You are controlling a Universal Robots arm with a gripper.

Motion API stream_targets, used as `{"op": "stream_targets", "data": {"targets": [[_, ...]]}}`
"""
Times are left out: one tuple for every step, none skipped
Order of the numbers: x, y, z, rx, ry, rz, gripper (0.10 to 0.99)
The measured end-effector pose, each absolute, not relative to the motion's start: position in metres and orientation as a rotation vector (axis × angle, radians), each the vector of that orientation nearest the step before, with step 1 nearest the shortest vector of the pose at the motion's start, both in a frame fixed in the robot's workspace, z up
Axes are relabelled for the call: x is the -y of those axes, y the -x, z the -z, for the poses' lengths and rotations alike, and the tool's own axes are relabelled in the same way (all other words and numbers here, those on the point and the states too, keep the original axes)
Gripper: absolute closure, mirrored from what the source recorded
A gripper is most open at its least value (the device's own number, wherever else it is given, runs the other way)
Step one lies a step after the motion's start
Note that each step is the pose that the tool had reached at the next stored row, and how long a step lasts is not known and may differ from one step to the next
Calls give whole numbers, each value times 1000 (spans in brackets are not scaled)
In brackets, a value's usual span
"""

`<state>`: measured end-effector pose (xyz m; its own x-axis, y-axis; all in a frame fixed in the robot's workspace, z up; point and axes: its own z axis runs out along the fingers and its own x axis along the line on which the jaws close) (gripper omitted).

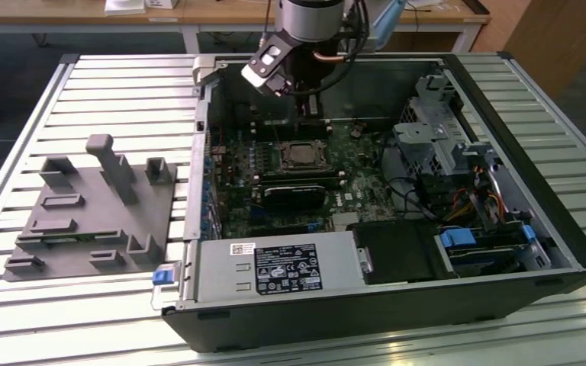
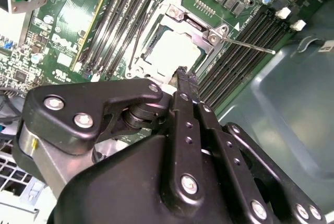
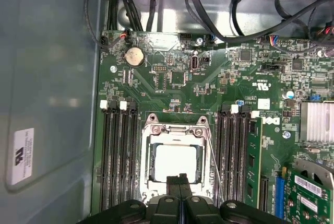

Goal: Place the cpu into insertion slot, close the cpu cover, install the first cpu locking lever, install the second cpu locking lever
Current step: 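Install the first cpu locking lever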

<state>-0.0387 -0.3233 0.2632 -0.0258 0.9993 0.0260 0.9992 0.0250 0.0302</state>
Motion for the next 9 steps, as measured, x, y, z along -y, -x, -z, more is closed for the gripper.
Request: {"op": "stream_targets", "data": {"targets": [[323, 39, -265, -2247, -2191, -63, 980], [323, 39, -266, -2247, -2191, -62, 980], [323, 39, -268, -2247, -2191, -62, 980], [323, 39, -269, -2247, -2191, -62, 980], [323, 39, -271, -2247, -2191, -62, 980], [323, 39, -273, -2247, -2191, -62, 980], [323, 39, -275, -2247, -2191, -62, 980], [323, 39, -277, -2247, -2191, -62, 980], [323, 39, -279, -2247, -2191, -63, 980]]}}
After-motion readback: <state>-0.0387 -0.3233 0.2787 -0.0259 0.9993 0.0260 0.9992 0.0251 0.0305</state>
